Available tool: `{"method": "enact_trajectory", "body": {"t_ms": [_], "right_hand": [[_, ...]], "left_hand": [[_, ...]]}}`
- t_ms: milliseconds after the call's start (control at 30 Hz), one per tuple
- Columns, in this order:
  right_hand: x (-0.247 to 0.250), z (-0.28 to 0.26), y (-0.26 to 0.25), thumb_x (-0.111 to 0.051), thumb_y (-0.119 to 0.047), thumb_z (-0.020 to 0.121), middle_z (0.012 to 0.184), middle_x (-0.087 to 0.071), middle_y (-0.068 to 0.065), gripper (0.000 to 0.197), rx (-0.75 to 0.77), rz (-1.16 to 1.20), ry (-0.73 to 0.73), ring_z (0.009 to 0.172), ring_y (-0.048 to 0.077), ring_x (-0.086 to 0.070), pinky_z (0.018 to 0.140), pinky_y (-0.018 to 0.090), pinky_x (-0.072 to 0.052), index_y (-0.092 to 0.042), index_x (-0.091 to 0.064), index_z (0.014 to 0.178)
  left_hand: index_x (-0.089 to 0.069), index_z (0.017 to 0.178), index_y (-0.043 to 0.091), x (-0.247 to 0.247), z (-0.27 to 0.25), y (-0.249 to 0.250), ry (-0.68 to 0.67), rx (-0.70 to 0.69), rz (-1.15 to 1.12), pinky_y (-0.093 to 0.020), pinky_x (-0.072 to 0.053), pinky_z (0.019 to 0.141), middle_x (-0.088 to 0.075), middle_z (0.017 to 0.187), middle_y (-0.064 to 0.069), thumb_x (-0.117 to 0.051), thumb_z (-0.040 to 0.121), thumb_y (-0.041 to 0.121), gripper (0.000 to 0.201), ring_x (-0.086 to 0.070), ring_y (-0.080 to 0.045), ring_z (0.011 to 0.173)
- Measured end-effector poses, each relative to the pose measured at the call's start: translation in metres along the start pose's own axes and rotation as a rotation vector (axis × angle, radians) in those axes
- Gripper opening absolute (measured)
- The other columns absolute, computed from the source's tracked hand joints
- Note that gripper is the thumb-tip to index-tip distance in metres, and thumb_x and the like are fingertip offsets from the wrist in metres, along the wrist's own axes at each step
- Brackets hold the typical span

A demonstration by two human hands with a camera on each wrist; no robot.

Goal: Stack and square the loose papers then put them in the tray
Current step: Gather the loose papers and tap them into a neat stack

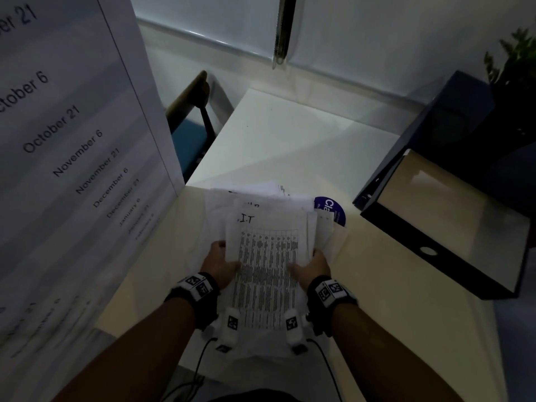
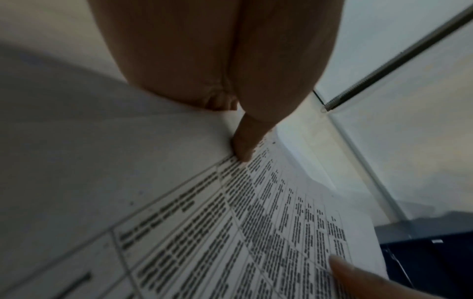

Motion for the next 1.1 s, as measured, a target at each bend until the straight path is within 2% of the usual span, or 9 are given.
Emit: {"method": "enact_trajectory", "body": {"t_ms": [133,267,433,567,633,767,867,1000,1100], "right_hand": [[0.006,-0.008,-0.012,-0.072,-0.018,0.084,0.107,-0.068,0.010,0.035,0.095,0.019,-0.013,0.100,0.029,-0.066,0.083,0.031,-0.052,-0.008,-0.062,0.116],[0.036,-0.039,-0.062,-0.072,-0.015,0.085,0.095,-0.066,-0.003,0.031,0.286,0.200,-0.020,0.088,0.014,-0.067,0.066,0.014,-0.053,-0.011,-0.065,0.115],[0.083,-0.087,-0.136,-0.073,-0.013,0.084,0.087,-0.063,-0.017,0.022,0.604,0.304,0.048,0.067,-0.017,-0.059,0.060,0.000,-0.048,-0.016,-0.068,0.105],[0.088,-0.098,-0.148,-0.075,-0.009,0.081,0.083,-0.064,-0.019,0.018,0.710,0.254,0.093,0.069,-0.018,-0.060,0.062,0.006,-0.049,-0.013,-0.068,0.097],[0.083,-0.091,-0.143,-0.077,-0.011,0.078,0.085,-0.066,-0.012,0.029,0.690,0.241,0.095,0.072,-0.013,-0.061,0.060,0.007,-0.049,-0.009,-0.064,0.104],[0.070,-0.068,-0.130,-0.079,-0.016,0.077,0.095,-0.069,-0.004,0.039,0.656,0.235,0.081,0.082,-0.006,-0.063,0.067,0.014,-0.054,-0.012,-0.062,0.112],[0.051,-0.046,-0.103,-0.071,-0.009,0.081,0.097,-0.064,0.000,0.037,0.512,0.092,0.070,0.089,0.004,-0.062,0.078,0.025,-0.054,-0.006,-0.058,0.116],[0.028,-0.004,-0.043,-0.075,-0.029,0.078,0.141,-0.044,0.013,0.078,0.189,-0.328,0.119,0.128,0.029,-0.043,0.105,0.037,-0.040,-0.008,-0.036,0.142],[0.003,0.005,-0.025,-0.075,-0.050,0.074,0.154,-0.024,0.012,0.105,0.075,-0.554,0.051,0.137,0.034,-0.028,0.108,0.047,-0.035,-0.011,-0.015,0.150]], "left_hand": [[-0.065,0.111,0.007,0.007,-0.017,0.019,0.019,-0.133,-0.011,-0.022,-0.051,0.076,-0.069,0.104,-0.003,-0.068,0.089,0.013,0.023,-0.067,-0.025,0.100],[-0.060,0.110,0.021,0.045,-0.050,0.062,0.141,-0.303,-0.151,-0.028,-0.054,0.085,-0.064,0.097,0.014,-0.064,0.093,0.021,0.017,-0.061,-0.003,0.088],[-0.046,0.124,0.027,0.091,-0.105,0.136,0.344,-0.627,-0.227,0.007,-0.038,0.075,-0.050,0.109,0.031,-0.052,0.100,0.018,0.027,-0.049,0.031,0.093],[-0.047,0.135,0.021,0.095,-0.103,0.139,0.289,-0.698,-0.239,-0.017,-0.049,0.095,-0.059,0.126,0.012,-0.063,0.092,0.039,0.049,-0.054,0.004,0.118],[-0.052,0.134,0.021,0.085,-0.089,0.124,0.177,-0.597,-0.278,-0.029,-0.054,0.094,-0.064,0.125,0.008,-0.074,0.082,0.046,0.061,-0.061,-0.005,0.115],[-0.068,0.118,0.024,0.066,-0.074,0.103,0.103,-0.430,-0.294,-0.030,-0.055,0.089,-0.071,0.110,0.011,-0.075,0.082,0.034,0.038,-0.067,-0.008,0.100],[-0.067,0.088,0.028,0.070,-0.073,0.100,0.215,-0.347,-0.298,-0.024,-0.052,0.069,-0.066,0.085,0.011,-0.069,0.089,0.029,0.002,-0.061,-0.011,0.076],[-0.063,0.074,0.027,0.111,-0.074,0.097,0.420,-0.326,-0.375,-0.023,-0.050,0.062,-0.063,0.075,0.008,-0.072,0.088,0.030,0.017,-0.056,-0.008,0.066],[-0.063,0.073,0.023,0.139,-0.070,0.085,0.469,-0.316,-0.352,-0.029,-0.058,0.069,-0.064,0.076,0.002,-0.072,0.089,0.027,0.019,-0.060,-0.013,0.070]]}}
Point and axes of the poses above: each hand's wrist, its own z-axis towards the middle knuckle, its own x-axis out of the back of the hand, y = z × x, the point moved 8 cm from there along z, towards the middle knuckle
